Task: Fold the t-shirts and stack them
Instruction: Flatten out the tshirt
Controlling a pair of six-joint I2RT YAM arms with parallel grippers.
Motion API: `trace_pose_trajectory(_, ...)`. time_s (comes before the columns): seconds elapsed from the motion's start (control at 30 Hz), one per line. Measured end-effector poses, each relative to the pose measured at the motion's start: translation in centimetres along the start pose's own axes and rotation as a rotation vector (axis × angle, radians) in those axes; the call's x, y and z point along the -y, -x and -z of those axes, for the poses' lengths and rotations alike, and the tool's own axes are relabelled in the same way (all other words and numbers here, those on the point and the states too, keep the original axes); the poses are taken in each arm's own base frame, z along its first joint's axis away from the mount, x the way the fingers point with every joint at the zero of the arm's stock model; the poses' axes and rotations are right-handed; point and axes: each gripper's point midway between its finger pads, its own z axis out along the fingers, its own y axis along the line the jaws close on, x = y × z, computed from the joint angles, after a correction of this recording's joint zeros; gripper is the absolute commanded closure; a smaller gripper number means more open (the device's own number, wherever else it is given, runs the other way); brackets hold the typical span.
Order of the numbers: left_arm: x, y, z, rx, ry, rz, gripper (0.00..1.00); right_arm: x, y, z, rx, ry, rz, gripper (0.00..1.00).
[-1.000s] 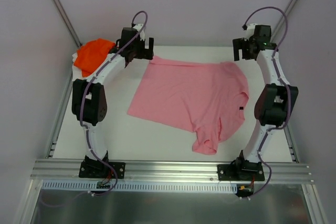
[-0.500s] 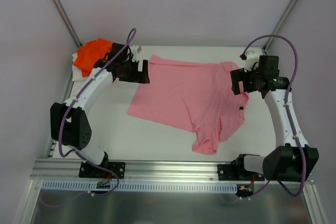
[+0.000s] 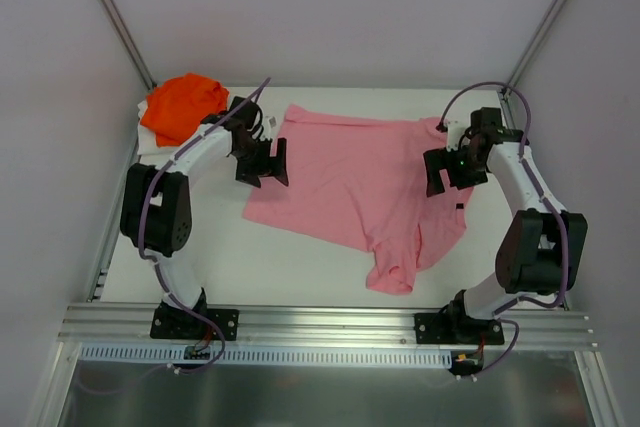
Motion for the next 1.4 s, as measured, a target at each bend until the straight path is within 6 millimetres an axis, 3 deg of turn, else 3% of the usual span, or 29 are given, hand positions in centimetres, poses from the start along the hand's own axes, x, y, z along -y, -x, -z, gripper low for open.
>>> trace_pose_trajectory(0.13, 1.2, 0.6, -1.4, -0.028, -0.047, 0.017, 0.17, 0.1, 1.5, 0.5, 0.031, 0.007, 0.010, 0.01)
trace_pose_trajectory(0.3, 2.9, -0.2, -3.7, -0.102, -0.099, 0.028, 0.18, -0.1, 1.2, 0.6, 0.018, 0.012, 0.009, 0.01)
trace_pose_trajectory(0.47, 2.9, -1.6, -5.4, -0.166, -0.098, 0.039, 0.18, -0.1, 1.1, 0.8, 0.012, 0.014, 0.007, 0.01)
trace_pose_trajectory(0.6, 1.8, -3.2, -5.9, -0.208, -0.054, 0.065, 0.18, 0.0, 1.6, 1.4, 0.022, 0.009, 0.006, 0.01)
trace_pose_trajectory(0.97, 0.3, -6.6, -4.9, -0.213, 0.011, 0.115, 0.18, 0.3, 4.2, 3.3, 0.095, 0.017, 0.009, 0.00)
trace_pose_trajectory(1.4, -0.8, -13.6, -2.9, -0.184, 0.013, 0.212, 0.19, 0.6, 4.8, 4.0, 0.125, 0.037, -0.014, 0.01)
